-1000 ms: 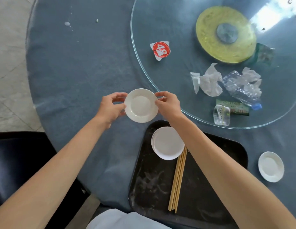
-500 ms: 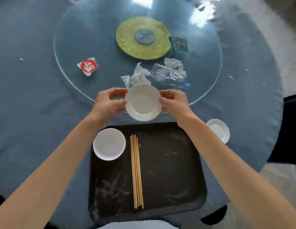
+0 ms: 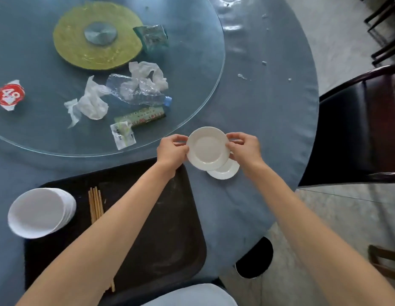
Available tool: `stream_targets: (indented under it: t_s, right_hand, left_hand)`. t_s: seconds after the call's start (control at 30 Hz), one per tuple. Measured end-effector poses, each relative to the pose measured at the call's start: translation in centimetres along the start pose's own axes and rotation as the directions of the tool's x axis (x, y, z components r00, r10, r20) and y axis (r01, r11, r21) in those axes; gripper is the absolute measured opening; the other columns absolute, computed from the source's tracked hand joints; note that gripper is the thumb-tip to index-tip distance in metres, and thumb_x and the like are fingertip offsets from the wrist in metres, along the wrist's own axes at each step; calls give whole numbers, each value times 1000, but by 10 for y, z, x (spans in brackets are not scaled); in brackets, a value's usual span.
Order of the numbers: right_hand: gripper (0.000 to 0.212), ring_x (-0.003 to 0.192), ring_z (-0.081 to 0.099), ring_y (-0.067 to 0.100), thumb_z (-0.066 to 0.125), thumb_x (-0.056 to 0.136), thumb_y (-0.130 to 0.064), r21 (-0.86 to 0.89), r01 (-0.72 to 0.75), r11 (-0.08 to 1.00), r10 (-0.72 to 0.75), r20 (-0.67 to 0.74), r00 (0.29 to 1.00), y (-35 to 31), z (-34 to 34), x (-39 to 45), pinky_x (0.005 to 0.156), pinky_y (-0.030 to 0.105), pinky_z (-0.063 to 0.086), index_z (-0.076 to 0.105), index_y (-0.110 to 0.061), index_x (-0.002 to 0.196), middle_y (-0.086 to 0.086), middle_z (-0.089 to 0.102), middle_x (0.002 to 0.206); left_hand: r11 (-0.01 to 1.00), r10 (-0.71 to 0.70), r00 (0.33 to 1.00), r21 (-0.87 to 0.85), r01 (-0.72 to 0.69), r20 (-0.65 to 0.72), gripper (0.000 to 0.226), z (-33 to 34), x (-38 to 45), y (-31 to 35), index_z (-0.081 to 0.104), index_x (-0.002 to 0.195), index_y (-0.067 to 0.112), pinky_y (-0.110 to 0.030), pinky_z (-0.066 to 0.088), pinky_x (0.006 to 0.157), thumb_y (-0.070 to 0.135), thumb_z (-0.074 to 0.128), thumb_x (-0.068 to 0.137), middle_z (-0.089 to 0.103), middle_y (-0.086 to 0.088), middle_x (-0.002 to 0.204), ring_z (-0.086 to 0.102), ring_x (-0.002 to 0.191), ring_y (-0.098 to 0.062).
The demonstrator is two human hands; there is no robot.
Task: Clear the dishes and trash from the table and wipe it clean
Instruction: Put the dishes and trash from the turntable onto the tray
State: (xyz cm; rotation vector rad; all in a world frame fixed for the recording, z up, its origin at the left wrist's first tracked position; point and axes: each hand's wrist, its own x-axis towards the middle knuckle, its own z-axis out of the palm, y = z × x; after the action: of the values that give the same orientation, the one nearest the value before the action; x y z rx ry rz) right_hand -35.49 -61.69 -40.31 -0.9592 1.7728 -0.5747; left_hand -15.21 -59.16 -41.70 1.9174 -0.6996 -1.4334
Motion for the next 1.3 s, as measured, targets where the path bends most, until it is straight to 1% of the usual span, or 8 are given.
stream_targets:
  t_s: [0.2,0.37,0.63,0.73,0.8,0.9,1.07,1.3]
  right_hand:
    - [12,91,76,19,71,73,-30,90,-97,991,101,-43,994,48,-14,23,88,48,62,74,-40,77,-8,78,86]
    - [26,89,75,16,72,86,-24,90,-98,991,105,-85,991,69,-12,32,84,46,63,72,-47,74,-13,78,89]
    - [37,90,76,11,73,82,-24,113,-79,990,89,-88,992,85,-12,41,89,46,62,74,-59,70,-22,77,80]
    - [29,88,75,7,74,83,-20,128,-105,986,118,-96,988,86,-15,43,85,41,64,77,-47,74,-17,78,81]
    - [28,79,72,4,72,90,-9,150,-119,981,133,-91,987,87,-17,44,75,31,65,80,-36,88,-14,77,80]
    - [18,88,75,11,72,91,-8,174,-142,975,158,-82,984,89,-19,45,72,27,64,79,-15,106,-3,78,92]
    - [23,98,75,23,69,85,1,187,-191,964,205,-56,977,85,-21,40,82,41,65,78,-11,102,6,78,99]
    - [26,94,76,20,68,82,5,232,-129,964,129,18,992,67,-26,8,72,31,64,76,-7,104,9,78,100]
  left_hand:
    - [987,-28,999,157,33,-37,26,53,14,-15,77,101,21,-41,62,85,9,67,81,77,-1,95,73,91,-20]
    - [971,-19,998,235,33,-61,24,68,19,-25,77,106,22,-35,60,88,12,68,86,76,2,96,72,94,-18]
    - [966,37,999,258,-27,-34,27,71,24,-36,77,115,19,-35,58,95,12,67,91,75,3,99,71,96,-12]
    - [971,25,1000,237,-22,-11,27,70,24,-38,77,115,20,-34,58,94,11,68,90,78,1,103,72,97,-11]
    - [976,17,1000,218,-15,-6,27,70,26,-39,77,113,22,-37,59,94,11,69,89,78,1,102,72,96,-13]
    - [980,-35,999,195,31,20,27,70,26,-36,75,108,25,-40,60,92,8,67,89,76,0,101,71,98,-17]
    - [991,-89,993,112,80,78,27,63,23,-30,72,97,27,-48,61,90,2,67,87,76,-2,99,73,96,-21]
    - [1000,-22,994,12,21,110,24,31,-11,-18,72,112,18,-34,63,81,6,74,91,76,-2,101,74,98,-19]
